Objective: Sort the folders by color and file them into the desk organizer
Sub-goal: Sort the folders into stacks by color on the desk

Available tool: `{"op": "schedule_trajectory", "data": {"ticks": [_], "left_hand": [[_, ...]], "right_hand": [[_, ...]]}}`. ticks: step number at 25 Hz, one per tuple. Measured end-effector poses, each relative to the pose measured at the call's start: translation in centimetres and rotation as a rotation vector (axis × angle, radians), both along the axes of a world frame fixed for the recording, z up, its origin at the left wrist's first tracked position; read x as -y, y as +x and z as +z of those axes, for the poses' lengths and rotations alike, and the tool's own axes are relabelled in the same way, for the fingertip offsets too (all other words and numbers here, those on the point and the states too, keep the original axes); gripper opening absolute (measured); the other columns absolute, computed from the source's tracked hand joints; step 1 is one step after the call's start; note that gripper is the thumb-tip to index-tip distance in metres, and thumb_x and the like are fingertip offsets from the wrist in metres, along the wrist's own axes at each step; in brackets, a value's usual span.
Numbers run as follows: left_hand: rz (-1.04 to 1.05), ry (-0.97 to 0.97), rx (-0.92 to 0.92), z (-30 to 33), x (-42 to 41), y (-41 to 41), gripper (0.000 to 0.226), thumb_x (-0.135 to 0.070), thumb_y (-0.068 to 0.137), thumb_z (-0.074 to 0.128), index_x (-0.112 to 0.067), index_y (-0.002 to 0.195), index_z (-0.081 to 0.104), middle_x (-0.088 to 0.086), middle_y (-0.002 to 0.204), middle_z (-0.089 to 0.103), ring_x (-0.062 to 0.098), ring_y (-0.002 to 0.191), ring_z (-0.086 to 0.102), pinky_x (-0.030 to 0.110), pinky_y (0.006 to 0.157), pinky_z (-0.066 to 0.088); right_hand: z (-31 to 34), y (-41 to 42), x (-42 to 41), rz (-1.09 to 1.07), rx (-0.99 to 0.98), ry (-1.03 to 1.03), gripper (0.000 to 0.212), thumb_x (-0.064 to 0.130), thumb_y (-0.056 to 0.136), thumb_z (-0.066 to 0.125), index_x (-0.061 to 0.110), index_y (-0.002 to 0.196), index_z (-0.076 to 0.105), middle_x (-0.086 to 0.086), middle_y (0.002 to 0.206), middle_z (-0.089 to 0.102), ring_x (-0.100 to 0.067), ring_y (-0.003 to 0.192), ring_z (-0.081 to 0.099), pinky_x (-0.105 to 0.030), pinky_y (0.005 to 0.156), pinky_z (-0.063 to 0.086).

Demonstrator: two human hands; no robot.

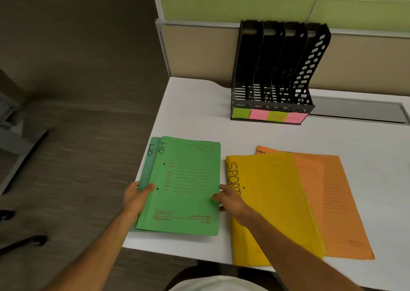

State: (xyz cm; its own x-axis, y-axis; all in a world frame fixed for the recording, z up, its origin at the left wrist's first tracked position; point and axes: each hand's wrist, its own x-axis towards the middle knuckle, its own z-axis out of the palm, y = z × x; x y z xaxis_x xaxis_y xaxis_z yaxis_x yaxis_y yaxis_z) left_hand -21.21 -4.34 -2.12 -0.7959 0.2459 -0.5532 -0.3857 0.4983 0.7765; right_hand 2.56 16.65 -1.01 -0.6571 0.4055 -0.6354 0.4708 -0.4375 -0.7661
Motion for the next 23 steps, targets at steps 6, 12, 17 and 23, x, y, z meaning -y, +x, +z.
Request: {"op": "schedule_trajectory", "data": {"ticks": [6,12,17,23], "left_hand": [[-0.154,-0.027,-0.004,-1.4,-0.3,0.3,0.041,-0.018,0.088,0.076,-0.011,0.125,0.060,0.010,0.115,0.071,0.029,0.098,0.071,0.050,0.089,0.059],[-0.274,-0.229,-0.164,-1.7,-2.1,0.8,0.051,-0.019,0.086,0.078,-0.007,0.130,0.056,0.016,0.128,0.059,0.035,0.109,0.063,0.047,0.097,0.054],[-0.353,-0.453,-0.361,-0.9,-4.0,3.4,0.049,-0.017,0.077,0.082,-0.010,0.118,0.056,0.017,0.125,0.050,0.038,0.115,0.051,0.050,0.099,0.047],[-0.543,-0.218,-0.365,-0.7,-7.7,11.1,0.065,-0.011,0.087,0.075,-0.012,0.145,0.046,0.005,0.143,0.048,0.025,0.132,0.047,0.040,0.115,0.037]], "right_hand": [[-1.5,0.5,1.0,-0.026,0.047,0.019,0.046,0.003,0.092,0.060,0.021,0.134,0.052,0.002,0.124,0.069,-0.015,0.106,0.071,-0.030,0.080,0.061],[-1.1,0.9,-0.1,0.050,0.044,0.118,0.041,0.001,0.091,0.058,0.023,0.126,0.058,0.010,0.115,0.071,-0.004,0.098,0.072,-0.022,0.074,0.059],[-1.0,4.2,-1.3,0.088,0.090,0.517,0.027,0.010,0.099,0.055,0.013,0.125,0.061,0.001,0.109,0.070,-0.018,0.100,0.067,-0.016,0.079,0.055],[-0.9,12.1,-4.4,0.013,0.181,0.787,0.034,0.012,0.098,0.059,0.011,0.132,0.061,-0.001,0.107,0.071,-0.016,0.090,0.063,-0.030,0.080,0.052]]}}
